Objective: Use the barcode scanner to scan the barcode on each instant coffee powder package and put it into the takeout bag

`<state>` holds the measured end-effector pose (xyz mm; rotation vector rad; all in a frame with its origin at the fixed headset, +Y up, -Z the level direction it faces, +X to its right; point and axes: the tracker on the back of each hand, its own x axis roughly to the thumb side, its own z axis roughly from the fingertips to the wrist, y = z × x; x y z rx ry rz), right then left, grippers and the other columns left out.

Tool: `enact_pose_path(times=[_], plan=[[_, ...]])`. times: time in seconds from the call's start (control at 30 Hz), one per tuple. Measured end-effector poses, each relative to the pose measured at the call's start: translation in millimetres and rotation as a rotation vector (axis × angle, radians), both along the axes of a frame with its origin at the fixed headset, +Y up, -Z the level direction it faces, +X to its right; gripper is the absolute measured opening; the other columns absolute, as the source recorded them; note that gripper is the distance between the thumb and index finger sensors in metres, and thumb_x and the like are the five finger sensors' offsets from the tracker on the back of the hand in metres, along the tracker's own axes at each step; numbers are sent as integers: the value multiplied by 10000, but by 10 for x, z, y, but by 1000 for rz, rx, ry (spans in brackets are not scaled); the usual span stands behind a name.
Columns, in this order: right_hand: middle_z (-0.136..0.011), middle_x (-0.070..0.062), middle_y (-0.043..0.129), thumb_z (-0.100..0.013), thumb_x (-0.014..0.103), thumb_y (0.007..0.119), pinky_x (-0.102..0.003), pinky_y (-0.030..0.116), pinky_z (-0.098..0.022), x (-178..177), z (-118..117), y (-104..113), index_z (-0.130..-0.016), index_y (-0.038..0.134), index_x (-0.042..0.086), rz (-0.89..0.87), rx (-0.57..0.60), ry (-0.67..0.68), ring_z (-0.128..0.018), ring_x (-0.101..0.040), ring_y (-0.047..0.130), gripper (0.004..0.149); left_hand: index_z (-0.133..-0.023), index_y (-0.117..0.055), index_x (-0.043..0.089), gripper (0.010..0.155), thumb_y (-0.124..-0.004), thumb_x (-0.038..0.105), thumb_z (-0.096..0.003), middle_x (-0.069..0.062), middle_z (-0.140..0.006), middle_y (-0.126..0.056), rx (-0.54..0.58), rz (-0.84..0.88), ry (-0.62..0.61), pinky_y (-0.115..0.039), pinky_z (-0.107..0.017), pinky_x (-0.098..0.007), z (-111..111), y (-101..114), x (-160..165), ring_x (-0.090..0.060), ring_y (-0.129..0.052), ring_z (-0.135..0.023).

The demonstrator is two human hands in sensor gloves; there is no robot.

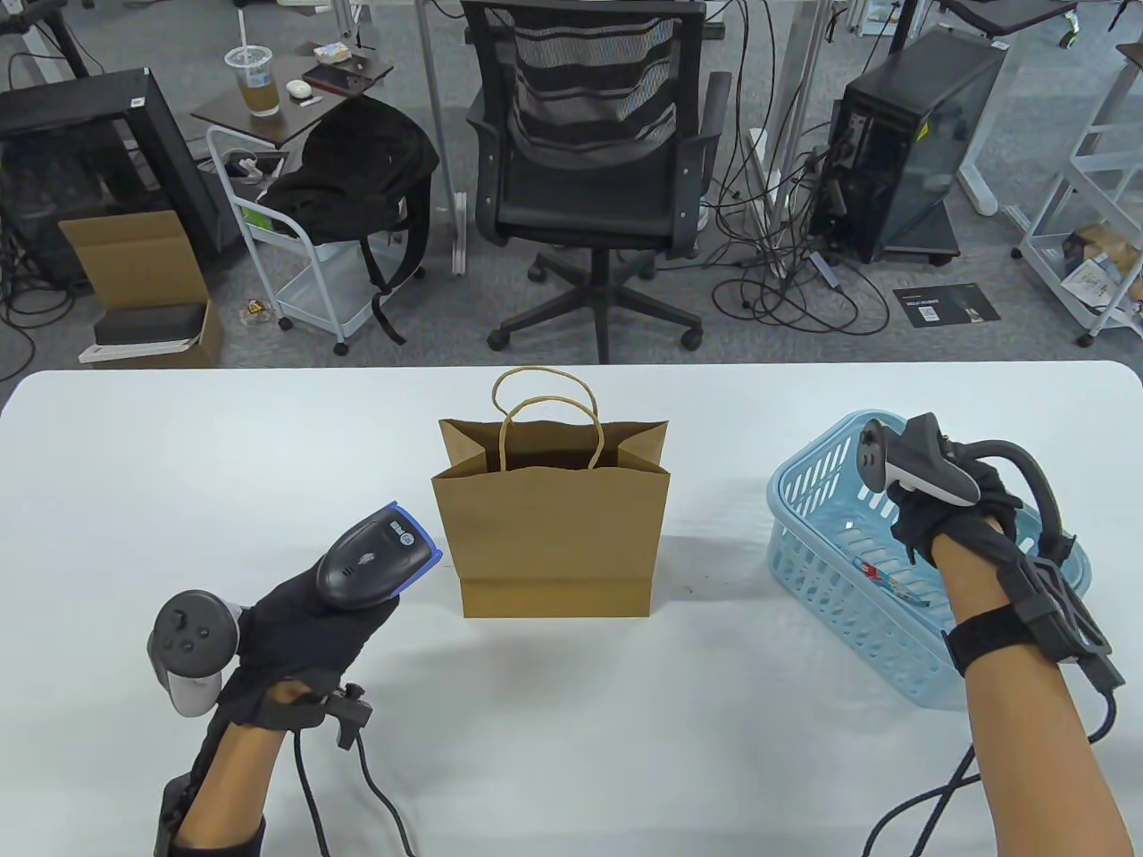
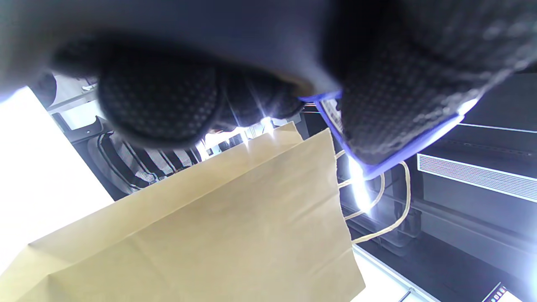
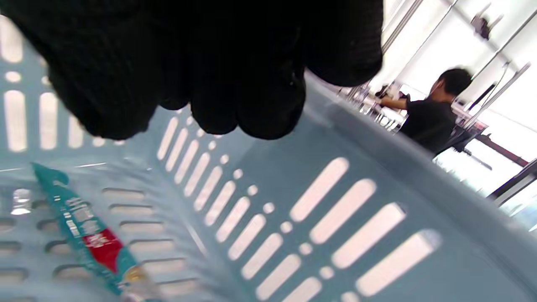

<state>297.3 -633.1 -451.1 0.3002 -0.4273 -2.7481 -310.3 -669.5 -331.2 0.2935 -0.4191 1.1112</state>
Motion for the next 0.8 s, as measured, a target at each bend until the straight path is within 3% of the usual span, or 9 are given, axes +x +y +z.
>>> enact_pose_path(times=[0.1,0.43,0.53,0.67,0.8], plan=[[-929,51,991,-380,494,979,-380,831,-543,-34,-127,-169,-934,829,424,-97,-76,-37,-721,-164,1022,579,-910,-799,216,526,-920,530,-506,-24,-700,-948,8,-8,-5,-854,-418,-469,11,14,12,-253,-1054,-453],[-1034,18,901,-346,540,990,-387,807,-569,-14,-388,-695,-1010,733,450,-58,-250,-75,-766,-174,986,717,-910,-798,217,526,-920,530,-506,-22,-702,-947,-13,-7,-4,-854,-419,-469,-3,-3,-2,-253,-1053,-454],[-966,29,945,-341,555,985,-390,801,-580,-9,-414,-814,-984,759,447,-53,-271,-67,-741,-169,980,690,-909,-800,216,525,-921,530,-505,-23,-701,-948,-17,-9,-5,-854,-419,-469,-3,3,3,-254,-1053,-454],[-984,17,927,-344,561,980,-385,806,-567,-4,-422,-929,-967,772,445,-113,-276,-61,-721,-168,984,667,-907,-803,216,525,-921,531,-504,-23,-696,-951,-23,-30,-7,-855,-416,-467,-2,10,16,-252,-1054,-448],[-911,17,973,-349,536,997,-385,809,-547,-29,-402,-980,-884,853,410,-94,-271,-43,-681,-171,996,569,-907,-803,216,524,-920,531,-505,-23,-697,-950,-22,-40,-12,-855,-416,-468,-5,2,41,-252,-1054,-449]])
